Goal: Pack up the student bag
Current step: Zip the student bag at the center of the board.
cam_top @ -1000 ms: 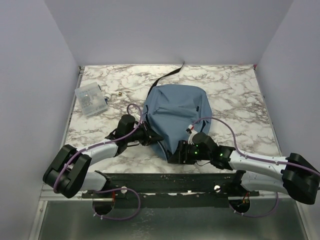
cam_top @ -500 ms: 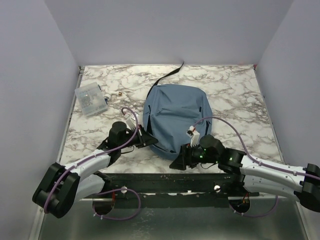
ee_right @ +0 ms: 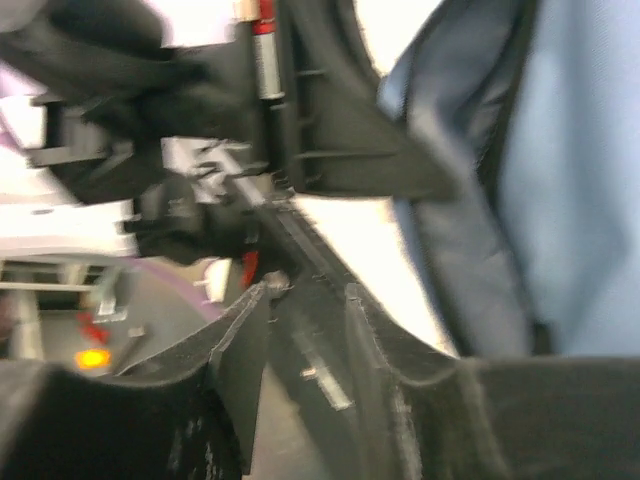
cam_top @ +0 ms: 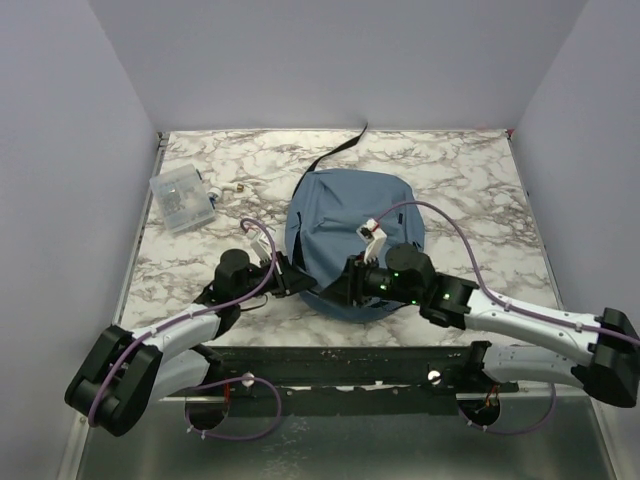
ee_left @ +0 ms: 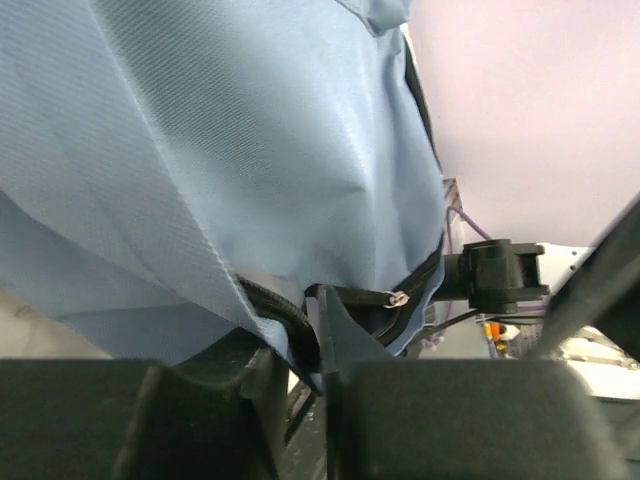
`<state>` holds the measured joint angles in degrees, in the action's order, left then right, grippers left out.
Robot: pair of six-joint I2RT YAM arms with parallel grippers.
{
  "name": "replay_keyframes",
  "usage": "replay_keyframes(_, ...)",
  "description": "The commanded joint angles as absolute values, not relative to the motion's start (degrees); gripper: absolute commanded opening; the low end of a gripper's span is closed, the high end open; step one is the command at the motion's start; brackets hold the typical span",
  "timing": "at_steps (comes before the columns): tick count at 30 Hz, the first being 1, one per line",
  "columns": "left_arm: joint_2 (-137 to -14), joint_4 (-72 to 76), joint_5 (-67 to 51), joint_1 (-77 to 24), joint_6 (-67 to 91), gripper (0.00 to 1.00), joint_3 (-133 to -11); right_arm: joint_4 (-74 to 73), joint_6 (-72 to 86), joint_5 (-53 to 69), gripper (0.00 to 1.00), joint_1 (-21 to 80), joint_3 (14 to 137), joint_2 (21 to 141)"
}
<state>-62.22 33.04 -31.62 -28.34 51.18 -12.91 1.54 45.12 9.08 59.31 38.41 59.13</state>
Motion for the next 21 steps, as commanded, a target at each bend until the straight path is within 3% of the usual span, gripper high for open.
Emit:
replay_keyframes(1, -61.64, 39.20, -33.65, -28.21, 52.23, 0.29, -12.27, 0.85, 36.09, -0.92, 0.34, 59.68, 41.44, 69.02)
replay_keyframes(4, -60.83, 36.87, -31.92, -27.77, 56.23, 0.58, -11.28, 8.10, 32.83, 4.64, 0.24, 61.43, 40.01, 72.77)
replay_keyframes(6, -61.28, 35.77, -31.29, -27.36, 59.46, 0.67, -10.37, 11.51, 33.30, 5.30, 0.21, 61.80, 37.97, 74.36)
replay_keyframes(18, -63.92, 35.77, -35.01, -17.44, 64.51, 0.76, -9.58, 20.32, 33.21, 8.02, 0.17, 62.14, 32.64, 80.85)
replay_keyframes(21, -66.37, 35.76, -37.48, -16.45, 64.05, 0.66, -11.58, 23.45, 34.71, 9.64, 0.17, 62.14, 31.72, 83.99)
